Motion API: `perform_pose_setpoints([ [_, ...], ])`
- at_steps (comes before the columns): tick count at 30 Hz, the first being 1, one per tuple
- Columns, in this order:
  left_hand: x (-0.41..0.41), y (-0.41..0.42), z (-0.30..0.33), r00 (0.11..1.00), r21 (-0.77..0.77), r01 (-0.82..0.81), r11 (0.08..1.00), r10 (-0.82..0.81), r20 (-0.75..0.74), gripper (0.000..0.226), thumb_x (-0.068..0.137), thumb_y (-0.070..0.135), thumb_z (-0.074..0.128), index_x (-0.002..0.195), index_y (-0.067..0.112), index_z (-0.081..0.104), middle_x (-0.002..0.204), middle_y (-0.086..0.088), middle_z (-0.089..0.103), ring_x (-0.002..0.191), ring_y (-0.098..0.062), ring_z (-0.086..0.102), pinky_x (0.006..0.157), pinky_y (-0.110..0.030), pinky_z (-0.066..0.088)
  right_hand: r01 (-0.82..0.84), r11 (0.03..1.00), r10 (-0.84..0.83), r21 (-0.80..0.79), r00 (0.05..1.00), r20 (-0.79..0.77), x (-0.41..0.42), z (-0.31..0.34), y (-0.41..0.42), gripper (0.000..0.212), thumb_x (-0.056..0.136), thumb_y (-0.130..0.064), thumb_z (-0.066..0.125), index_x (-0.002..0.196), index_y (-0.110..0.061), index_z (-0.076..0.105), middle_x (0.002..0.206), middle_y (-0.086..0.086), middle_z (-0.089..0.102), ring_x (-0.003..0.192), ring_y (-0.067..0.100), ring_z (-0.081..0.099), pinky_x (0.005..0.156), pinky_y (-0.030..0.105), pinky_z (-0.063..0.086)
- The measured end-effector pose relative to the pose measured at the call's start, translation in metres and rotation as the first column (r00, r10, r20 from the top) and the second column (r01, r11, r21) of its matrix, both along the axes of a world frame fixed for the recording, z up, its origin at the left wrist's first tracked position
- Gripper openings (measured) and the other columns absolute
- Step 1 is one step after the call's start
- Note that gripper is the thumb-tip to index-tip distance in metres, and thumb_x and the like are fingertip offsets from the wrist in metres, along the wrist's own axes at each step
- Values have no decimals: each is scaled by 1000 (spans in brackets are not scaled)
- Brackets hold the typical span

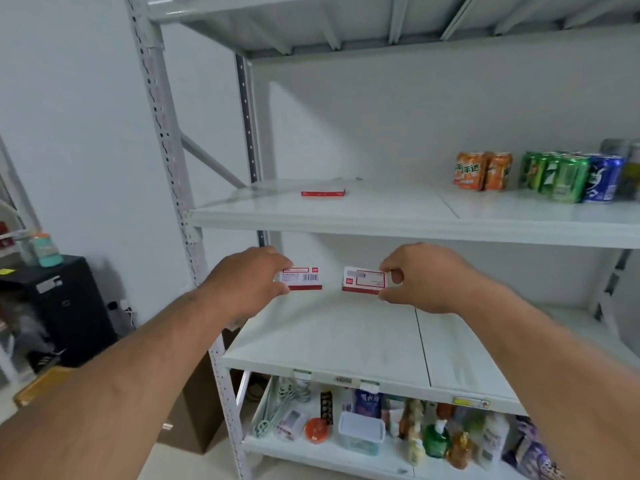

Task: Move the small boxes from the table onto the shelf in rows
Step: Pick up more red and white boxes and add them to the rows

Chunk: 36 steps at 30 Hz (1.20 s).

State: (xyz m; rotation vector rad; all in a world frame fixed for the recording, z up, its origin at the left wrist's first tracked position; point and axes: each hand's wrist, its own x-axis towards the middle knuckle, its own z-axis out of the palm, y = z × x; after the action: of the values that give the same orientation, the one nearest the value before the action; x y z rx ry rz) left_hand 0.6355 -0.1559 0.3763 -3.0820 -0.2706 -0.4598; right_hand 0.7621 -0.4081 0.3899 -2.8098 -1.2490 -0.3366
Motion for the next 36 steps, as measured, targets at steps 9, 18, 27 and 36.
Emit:
perform_pose_setpoints([
  [9,85,92,31,995,-21,87,996,-86,47,37,90,41,60,127,36,57,114,10,55,101,-14,55,82,-34,47,93,995,-93,44,996,-5,59,34,87,22,86,-49,69,100,-32,69,74,-11,57,65,6,51,55,27,35],
  [18,157,163,52,988,-140,154,978,-148,52,36,89,38,64,125,32,61,119,7,56,108,-13,56,94,-36,47,145,988,-144,45,989,-18,123,56,150,23,84,-47,70,94,-27,73,75,-9,63,70,10,57,63,32,47],
  [27,247,188,59,984,-196,175,965,-163,78,36,86,31,71,120,23,63,112,4,63,101,-16,59,93,-36,48,143,989,-142,32,989,-33,212,71,180,20,85,-45,72,94,-27,75,77,-5,65,67,12,57,60,31,44],
  [36,326,202,60,992,-225,125,966,-126,11,31,87,29,70,117,23,66,110,6,65,97,-16,61,90,-37,52,84,994,-87,-64,995,-52,308,65,212,18,83,-44,69,73,-29,65,85,-3,65,76,18,60,68,37,51],
])
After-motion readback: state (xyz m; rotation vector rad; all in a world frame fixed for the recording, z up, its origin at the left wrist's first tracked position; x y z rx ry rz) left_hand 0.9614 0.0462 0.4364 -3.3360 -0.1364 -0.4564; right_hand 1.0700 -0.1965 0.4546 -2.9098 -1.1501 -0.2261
